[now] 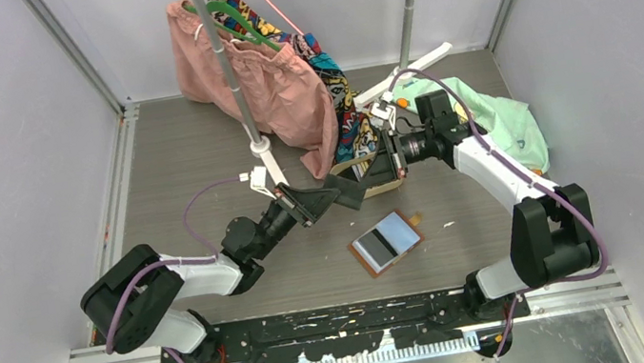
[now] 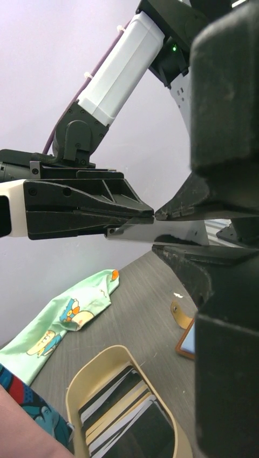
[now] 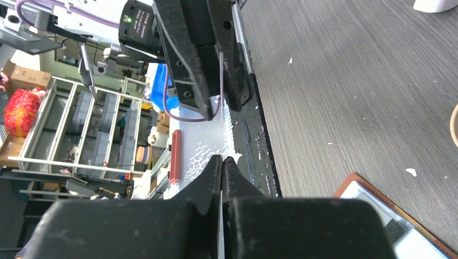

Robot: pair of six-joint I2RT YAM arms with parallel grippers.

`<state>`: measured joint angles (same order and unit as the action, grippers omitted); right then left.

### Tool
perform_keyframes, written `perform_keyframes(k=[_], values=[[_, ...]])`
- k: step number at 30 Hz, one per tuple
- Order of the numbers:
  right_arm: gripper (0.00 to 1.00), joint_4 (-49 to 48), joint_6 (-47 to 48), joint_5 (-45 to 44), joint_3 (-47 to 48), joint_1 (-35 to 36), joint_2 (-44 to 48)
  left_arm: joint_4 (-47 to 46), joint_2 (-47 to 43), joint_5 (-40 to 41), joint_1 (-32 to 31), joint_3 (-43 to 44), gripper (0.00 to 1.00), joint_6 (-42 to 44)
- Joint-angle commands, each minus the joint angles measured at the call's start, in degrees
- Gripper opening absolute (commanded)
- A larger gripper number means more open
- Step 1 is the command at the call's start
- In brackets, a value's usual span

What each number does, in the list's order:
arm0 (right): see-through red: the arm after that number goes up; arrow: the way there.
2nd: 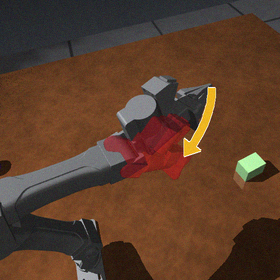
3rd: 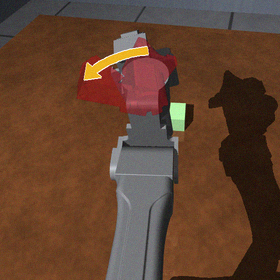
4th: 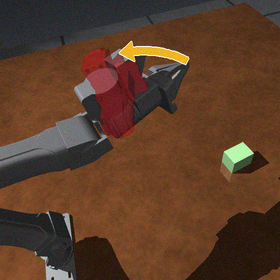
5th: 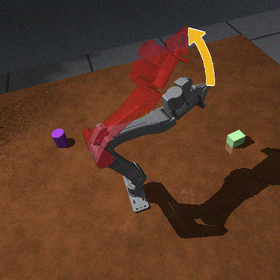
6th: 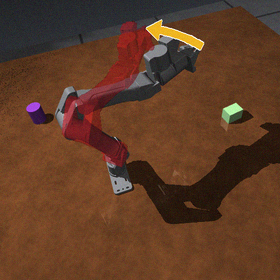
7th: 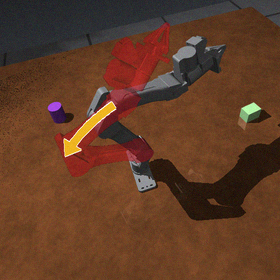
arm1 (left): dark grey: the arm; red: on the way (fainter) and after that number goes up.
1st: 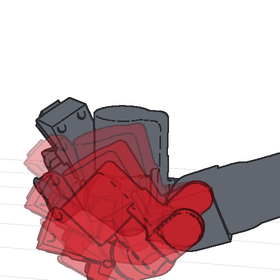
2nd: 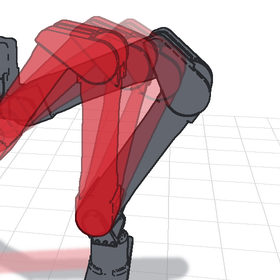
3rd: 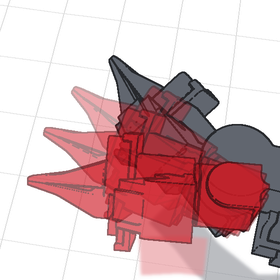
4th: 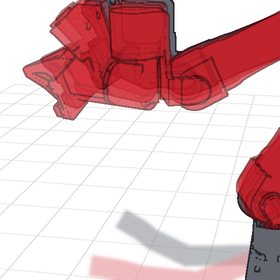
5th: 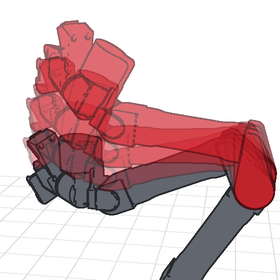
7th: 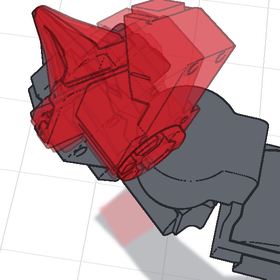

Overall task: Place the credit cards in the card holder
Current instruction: Pick up the credit card from the storage box.

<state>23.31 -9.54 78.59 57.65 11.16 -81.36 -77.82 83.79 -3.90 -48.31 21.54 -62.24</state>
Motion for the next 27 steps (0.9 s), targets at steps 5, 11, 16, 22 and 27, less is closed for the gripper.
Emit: perform_keyframes(k=[5, 11, 16, 22, 27], values=[[0.16, 6.5, 8.8, -3.4, 3.3, 0.9, 3.3, -4.1, -1.3, -4.0, 1.6, 1.3, 0.00, 2.1], [0.54, 27.0, 35.4, -18.7, 9.9, 0.9, 4.9, 5.8, -4.7, -13.6, 3.1, -0.3, 0.00, 6.6], [0.74, 32.8, 54.6, -18.1, 5.6, 0.9, 7.8, 32.3, -10.9, -27.2, 3.1, 5.2, 0.00, 19.7], [0.81, 29.0, 55.5, -18.8, 1.9, 8.5, 9.2, 48.4, -14.1, -34.6, 2.5, 11.9, 0.00, 32.1], [0.75, 27.5, 54.4, -17.9, 1.5, 12.4, 7.9, 49.9, -12.7, -37.7, 1.8, 15.2, 0.00, 34.7]])
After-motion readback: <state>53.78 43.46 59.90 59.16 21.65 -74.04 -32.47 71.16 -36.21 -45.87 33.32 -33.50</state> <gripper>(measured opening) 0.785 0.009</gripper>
